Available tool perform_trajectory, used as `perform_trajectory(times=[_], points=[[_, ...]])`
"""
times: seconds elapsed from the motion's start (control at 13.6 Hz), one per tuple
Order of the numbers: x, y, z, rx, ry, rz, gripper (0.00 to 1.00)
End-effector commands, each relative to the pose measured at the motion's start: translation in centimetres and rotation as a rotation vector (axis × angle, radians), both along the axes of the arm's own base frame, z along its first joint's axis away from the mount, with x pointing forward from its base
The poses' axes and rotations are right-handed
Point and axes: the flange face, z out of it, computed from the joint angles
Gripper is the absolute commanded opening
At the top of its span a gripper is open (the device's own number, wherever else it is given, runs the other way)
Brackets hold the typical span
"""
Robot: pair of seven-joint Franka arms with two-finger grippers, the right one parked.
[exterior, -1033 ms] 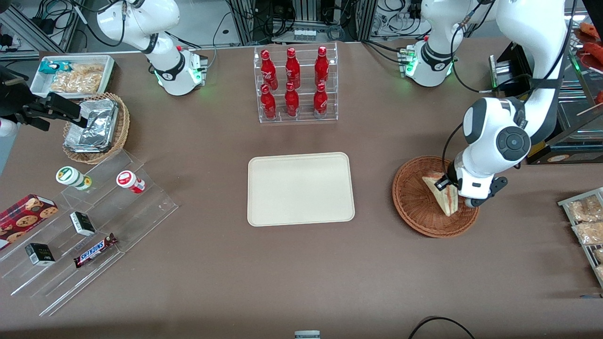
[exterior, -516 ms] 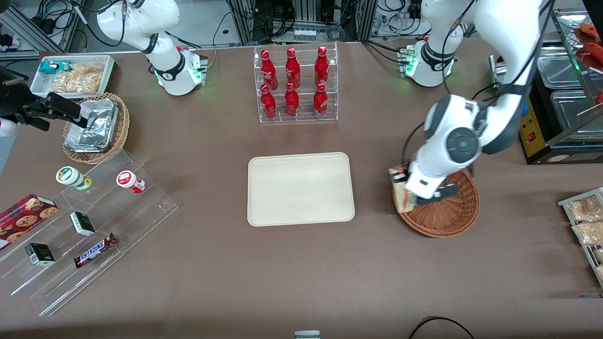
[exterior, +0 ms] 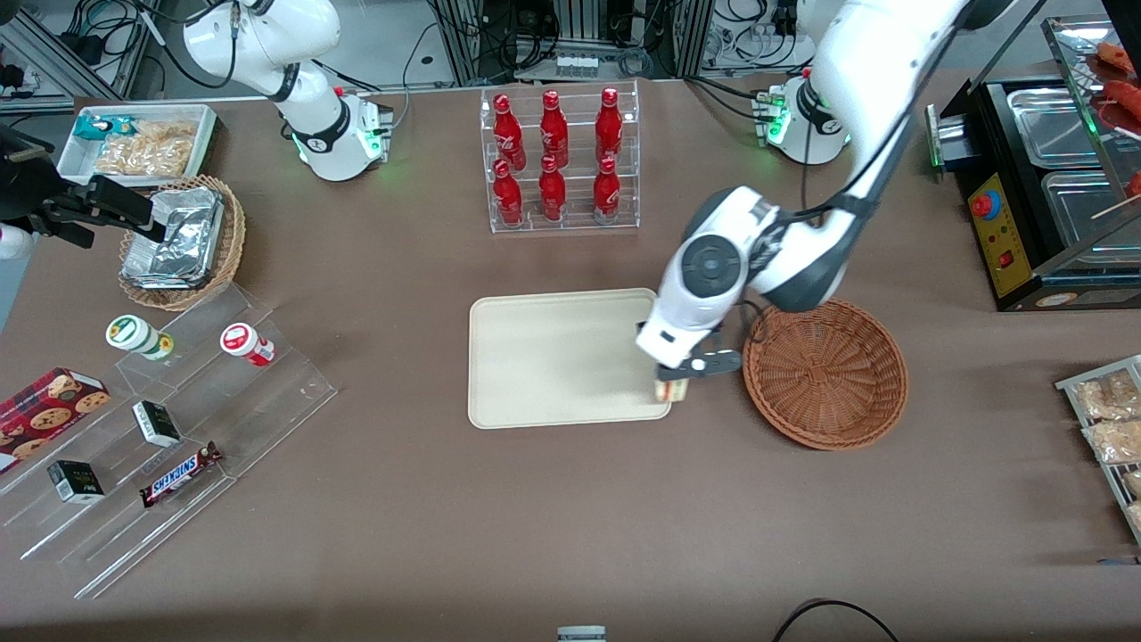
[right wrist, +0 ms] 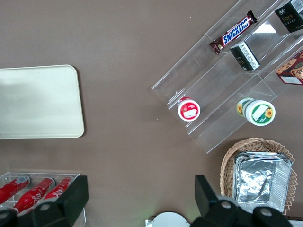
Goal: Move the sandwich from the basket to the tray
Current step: 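Lift the sandwich and carry it with the left gripper over the tray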
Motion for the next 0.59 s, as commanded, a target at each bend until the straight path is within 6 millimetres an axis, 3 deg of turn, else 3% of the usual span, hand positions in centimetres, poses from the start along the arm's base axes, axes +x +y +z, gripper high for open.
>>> perform_trajectory(times=[0.0, 0.52], points=[[-0.2, -4.7, -0.4, -0.006, -0.002, -0.016, 0.04], [-2.5, -13.6, -3.4, -0.006, -0.031, 0.064, 0.04]])
